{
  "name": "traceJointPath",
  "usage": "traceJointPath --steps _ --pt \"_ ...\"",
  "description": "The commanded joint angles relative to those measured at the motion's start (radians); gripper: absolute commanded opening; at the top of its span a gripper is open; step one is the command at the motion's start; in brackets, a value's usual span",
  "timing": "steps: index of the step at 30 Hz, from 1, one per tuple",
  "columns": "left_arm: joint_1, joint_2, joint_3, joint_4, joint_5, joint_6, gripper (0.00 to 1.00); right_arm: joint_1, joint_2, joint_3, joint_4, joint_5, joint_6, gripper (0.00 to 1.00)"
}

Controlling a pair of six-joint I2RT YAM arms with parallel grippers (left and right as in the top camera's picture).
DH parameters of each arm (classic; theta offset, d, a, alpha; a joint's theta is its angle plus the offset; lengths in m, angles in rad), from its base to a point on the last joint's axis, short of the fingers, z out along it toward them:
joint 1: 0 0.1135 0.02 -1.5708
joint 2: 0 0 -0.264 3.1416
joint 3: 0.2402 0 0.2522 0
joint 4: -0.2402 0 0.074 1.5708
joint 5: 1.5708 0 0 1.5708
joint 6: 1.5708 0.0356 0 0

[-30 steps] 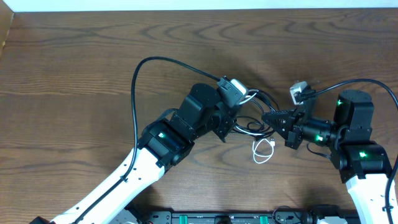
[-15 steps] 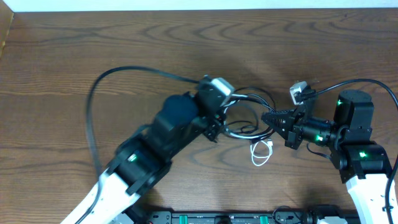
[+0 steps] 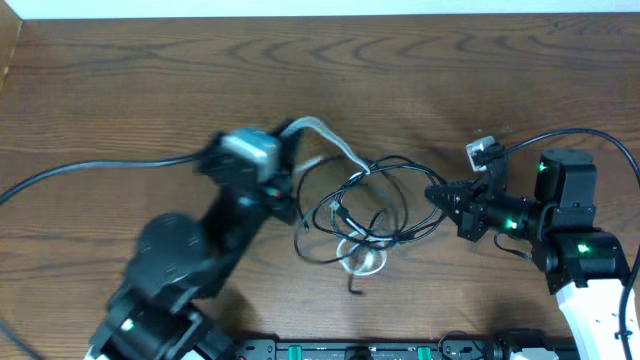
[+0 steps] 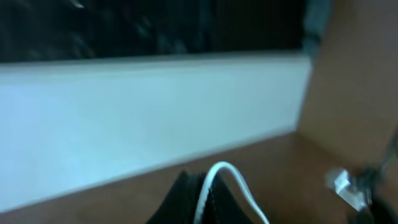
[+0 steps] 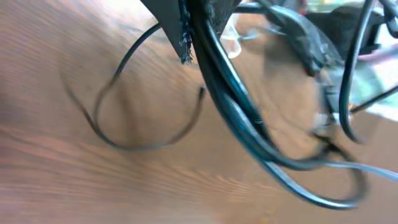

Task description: Untangle cables

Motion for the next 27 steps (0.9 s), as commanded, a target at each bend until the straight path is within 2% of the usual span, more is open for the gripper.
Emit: traceJointPath --steps 1,2,7,18,27 --pt "0.065 -0.045 0.013 0.043 -0.047 -0.082 0.08 -0.003 0.000 0.000 -0.021 0.166 0.022 0.01" --pt "0.097 -0.046 0.015 0.045 -0.047 -0.115 0.08 -0.003 0.000 0.000 -0.050 0.274 0.066 0.01" --pt "0.161 -0.044 0.015 0.045 -0.046 -0.182 0.07 -0.003 0.000 0.000 -0.091 0.430 0.127 0.01" --pt "0.190 -0.044 0.049 0.087 -0.048 -0.180 0.07 -0.003 0.002 0.000 -0.163 0.777 0.285 0.01" --pt "0.320 -0.044 0.063 0.236 -0.048 -0.180 0.08 -0.003 0.083 0.000 -0.188 0.809 0.335 0.01"
